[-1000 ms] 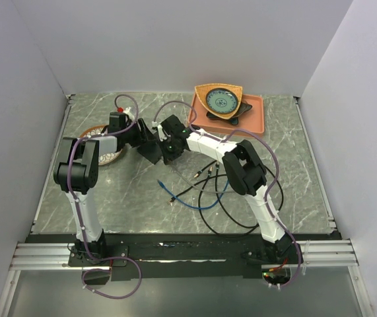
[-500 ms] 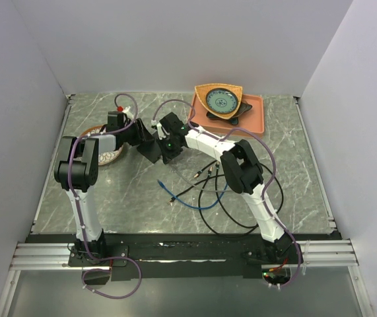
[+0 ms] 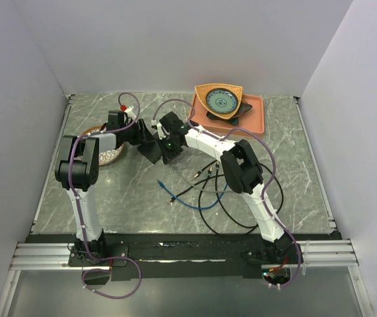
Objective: Insert the plug into the switch port
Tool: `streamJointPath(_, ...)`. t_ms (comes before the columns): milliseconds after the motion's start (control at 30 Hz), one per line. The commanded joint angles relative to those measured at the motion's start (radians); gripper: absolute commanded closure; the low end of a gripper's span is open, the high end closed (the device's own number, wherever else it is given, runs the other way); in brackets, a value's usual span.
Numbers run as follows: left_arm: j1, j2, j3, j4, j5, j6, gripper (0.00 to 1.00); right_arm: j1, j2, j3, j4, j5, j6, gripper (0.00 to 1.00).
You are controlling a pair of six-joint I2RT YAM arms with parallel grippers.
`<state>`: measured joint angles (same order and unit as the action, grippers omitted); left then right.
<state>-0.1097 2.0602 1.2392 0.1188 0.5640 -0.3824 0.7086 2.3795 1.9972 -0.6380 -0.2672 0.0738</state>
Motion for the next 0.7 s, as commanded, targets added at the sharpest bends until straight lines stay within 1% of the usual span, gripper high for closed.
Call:
streamJointPath(0, -0.108, 0.015, -0.030, -0.220, 0.300, -0.024, 0.51, -0.015, 0.015, 0.106, 0.324, 0.034, 0.021, 1.00)
streamJointPath(367, -0.131, -0.008, -0.076, -0.214, 0.333, -0.039, 0.55, -0.018, 0.007, 0.089, 0.334, 0.046, 0.061, 1.00)
streamJointPath(667, -0.145, -0.038, -0.075, -0.266, 0.326, -0.036, 0.56, -0.018, 0.003, 0.086, 0.337, 0.054, 0.070, 1.00)
